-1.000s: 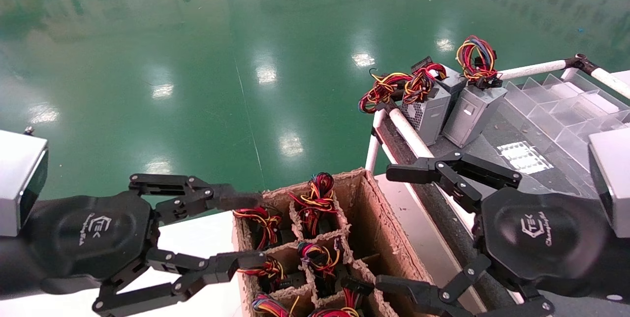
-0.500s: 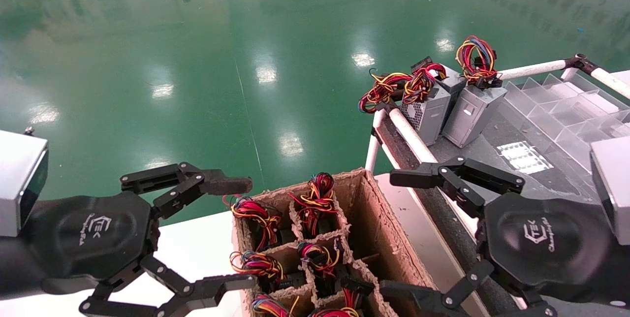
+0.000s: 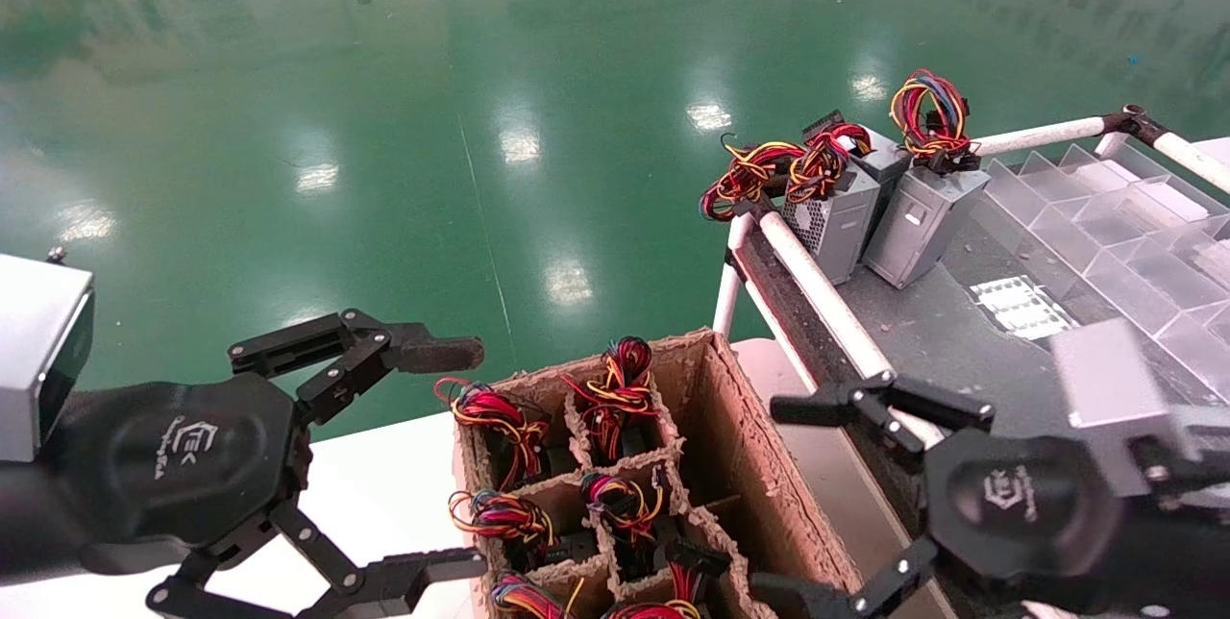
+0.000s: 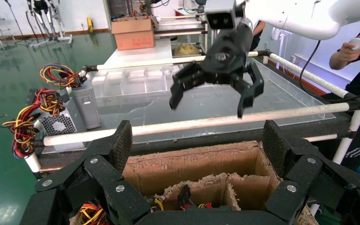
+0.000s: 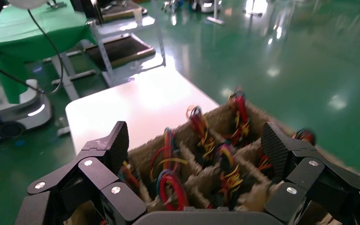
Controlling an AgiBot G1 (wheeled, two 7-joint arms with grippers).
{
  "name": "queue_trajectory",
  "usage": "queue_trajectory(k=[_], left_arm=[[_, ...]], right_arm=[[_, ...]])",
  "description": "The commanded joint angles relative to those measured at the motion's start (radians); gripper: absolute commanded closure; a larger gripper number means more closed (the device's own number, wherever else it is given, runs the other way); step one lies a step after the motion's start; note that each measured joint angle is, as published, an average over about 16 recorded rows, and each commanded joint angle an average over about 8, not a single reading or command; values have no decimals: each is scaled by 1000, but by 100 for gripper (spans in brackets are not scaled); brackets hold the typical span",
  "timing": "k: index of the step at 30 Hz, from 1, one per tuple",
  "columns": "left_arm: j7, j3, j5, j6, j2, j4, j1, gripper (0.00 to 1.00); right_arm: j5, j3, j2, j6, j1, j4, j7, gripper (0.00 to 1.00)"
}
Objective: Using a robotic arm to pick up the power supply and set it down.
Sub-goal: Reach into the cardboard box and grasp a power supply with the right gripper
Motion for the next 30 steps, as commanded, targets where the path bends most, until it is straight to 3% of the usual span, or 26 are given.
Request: queue_trajectory(k=[1,18,30], left_arm=[[0,0,0,0,0,0,0,0],[0,1,-1,0,0,0,0,0],[1,2,-1,-1,-1,0,0,0]], right_arm=[[-18,-15,-6,-5,6,-5,14,0],[-74,-145,-118,-73,6,-84,24,0],[-105,-220,-153,-61,-8,-36,-23,0]])
